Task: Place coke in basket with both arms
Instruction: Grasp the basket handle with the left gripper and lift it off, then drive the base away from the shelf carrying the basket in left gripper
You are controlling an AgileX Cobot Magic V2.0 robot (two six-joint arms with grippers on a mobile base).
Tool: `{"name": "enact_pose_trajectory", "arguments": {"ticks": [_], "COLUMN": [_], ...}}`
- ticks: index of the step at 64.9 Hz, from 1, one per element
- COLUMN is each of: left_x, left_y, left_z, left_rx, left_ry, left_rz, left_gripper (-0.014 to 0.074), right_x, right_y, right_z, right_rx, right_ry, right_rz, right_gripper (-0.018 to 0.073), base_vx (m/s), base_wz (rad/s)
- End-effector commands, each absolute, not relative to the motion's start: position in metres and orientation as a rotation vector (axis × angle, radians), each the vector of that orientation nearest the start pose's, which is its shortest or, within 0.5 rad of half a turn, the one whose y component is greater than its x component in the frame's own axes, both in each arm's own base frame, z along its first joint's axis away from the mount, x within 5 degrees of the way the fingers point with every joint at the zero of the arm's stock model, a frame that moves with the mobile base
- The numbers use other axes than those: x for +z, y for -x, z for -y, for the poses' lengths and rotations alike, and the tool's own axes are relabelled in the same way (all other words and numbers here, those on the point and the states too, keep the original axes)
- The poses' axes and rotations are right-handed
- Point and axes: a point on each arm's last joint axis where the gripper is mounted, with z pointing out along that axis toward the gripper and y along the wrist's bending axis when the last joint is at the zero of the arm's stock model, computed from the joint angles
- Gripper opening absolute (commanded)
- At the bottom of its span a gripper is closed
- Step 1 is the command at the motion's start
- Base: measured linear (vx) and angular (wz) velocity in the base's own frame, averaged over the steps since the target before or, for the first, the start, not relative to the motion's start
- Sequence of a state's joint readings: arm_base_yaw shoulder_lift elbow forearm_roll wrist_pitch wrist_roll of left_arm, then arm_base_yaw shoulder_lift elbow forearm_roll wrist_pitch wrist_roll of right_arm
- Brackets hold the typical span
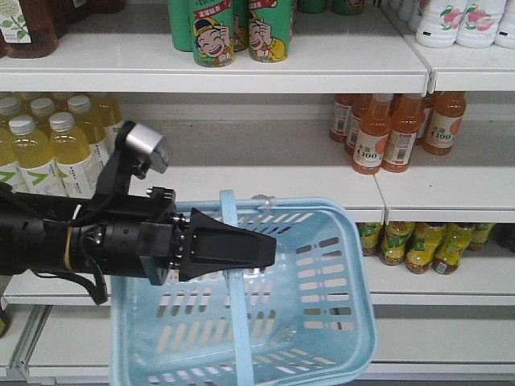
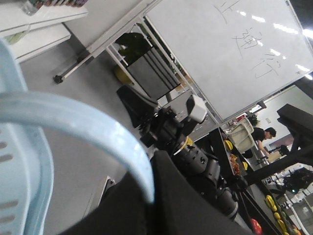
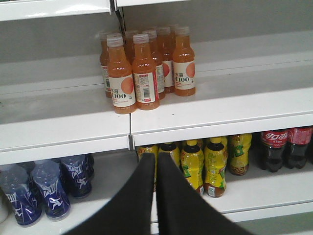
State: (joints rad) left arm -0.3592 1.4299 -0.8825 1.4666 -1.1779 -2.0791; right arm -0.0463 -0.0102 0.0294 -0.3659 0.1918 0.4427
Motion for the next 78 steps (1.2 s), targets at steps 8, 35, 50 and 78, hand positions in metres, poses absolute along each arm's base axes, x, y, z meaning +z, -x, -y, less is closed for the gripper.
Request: {"name": "enact_pose_trajectory", "arguments": {"ticks": [8,35,50,78], "left_x": [0.363,0.355,0.355,0.356], "left_y": [-0.189,-0.184,-0.184,-0.184], "left_z": [0.164,0.164,0.164,0.164], "left_rx": [-2.023,-1.952,-1.952,-1.952], "left_ry": [-0.675,-0.783,-0.782,-0.782], "left_rz": [-1.635,-1.715,-1.713,-1.712], "left_gripper": [-0.0008,-0.0007,-0.0007,-0.0007], "right_x": [0.191,0.191,0.191,0.191], "right_y": [-0.055,-0.055,-0.055,-0.055], "right_z": [0.007,0.007,0.007,0.007], "right_rx": [-0.027,-0.027,-0.026,-0.026], "right_ry": [-0.124,-0.124,-0.123,-0.124], "right_rz": [-1.607,-1.607,-1.604,-1.605], "right_gripper": [-0.0004,-0.0004,-0.0004,-0.0004], "base_vx": [0.0,0.0,0.0,0.0], "base_wz": [0.0,0.0,0.0,-0.01]}}
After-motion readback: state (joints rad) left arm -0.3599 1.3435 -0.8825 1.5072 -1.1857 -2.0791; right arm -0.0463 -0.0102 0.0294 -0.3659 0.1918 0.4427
